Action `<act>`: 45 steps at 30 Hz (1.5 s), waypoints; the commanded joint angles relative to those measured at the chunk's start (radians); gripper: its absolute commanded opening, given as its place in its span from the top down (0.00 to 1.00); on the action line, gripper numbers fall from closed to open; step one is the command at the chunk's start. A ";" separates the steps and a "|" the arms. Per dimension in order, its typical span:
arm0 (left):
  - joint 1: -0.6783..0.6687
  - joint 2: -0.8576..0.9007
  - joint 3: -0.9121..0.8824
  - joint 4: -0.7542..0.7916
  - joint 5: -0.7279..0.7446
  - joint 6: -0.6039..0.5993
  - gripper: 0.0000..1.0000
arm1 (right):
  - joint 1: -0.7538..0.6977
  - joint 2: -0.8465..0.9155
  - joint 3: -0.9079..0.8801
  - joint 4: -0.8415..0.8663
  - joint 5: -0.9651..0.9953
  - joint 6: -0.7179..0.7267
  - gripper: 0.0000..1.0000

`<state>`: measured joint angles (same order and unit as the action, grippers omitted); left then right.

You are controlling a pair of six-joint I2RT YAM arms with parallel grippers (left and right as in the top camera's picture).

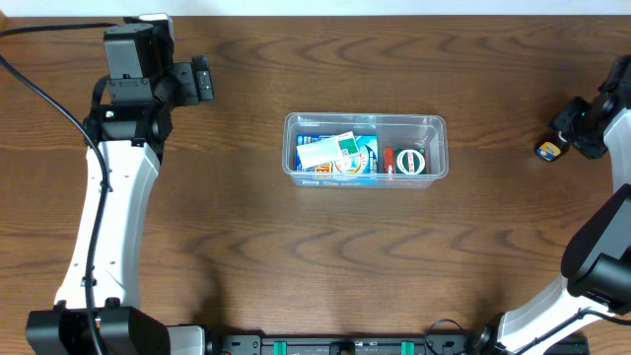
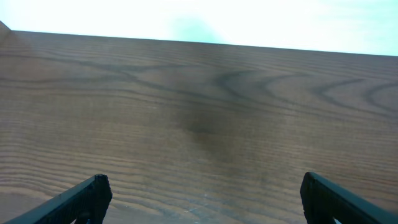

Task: Pack container
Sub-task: 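Lower right gripper around the bottle cap and grasp it, then lift the bottle and carry it left over the container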

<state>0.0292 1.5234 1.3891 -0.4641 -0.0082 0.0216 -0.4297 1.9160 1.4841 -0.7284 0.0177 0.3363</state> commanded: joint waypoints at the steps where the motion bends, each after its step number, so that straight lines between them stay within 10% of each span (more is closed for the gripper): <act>1: 0.003 -0.001 0.009 0.001 -0.015 -0.012 0.02 | -0.001 -0.001 0.020 -0.002 0.000 0.007 0.48; 28: 0.003 -0.001 0.009 0.001 -0.015 -0.012 0.02 | 0.006 -0.003 0.063 -0.048 0.000 -0.020 0.74; 45: 0.003 -0.001 0.009 0.001 -0.015 -0.012 0.02 | 0.229 -0.006 0.451 -0.345 0.000 -0.143 0.72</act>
<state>0.0292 1.5234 1.3891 -0.4644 -0.0078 0.0216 -0.2649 1.9163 1.8366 -1.0466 0.0212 0.2260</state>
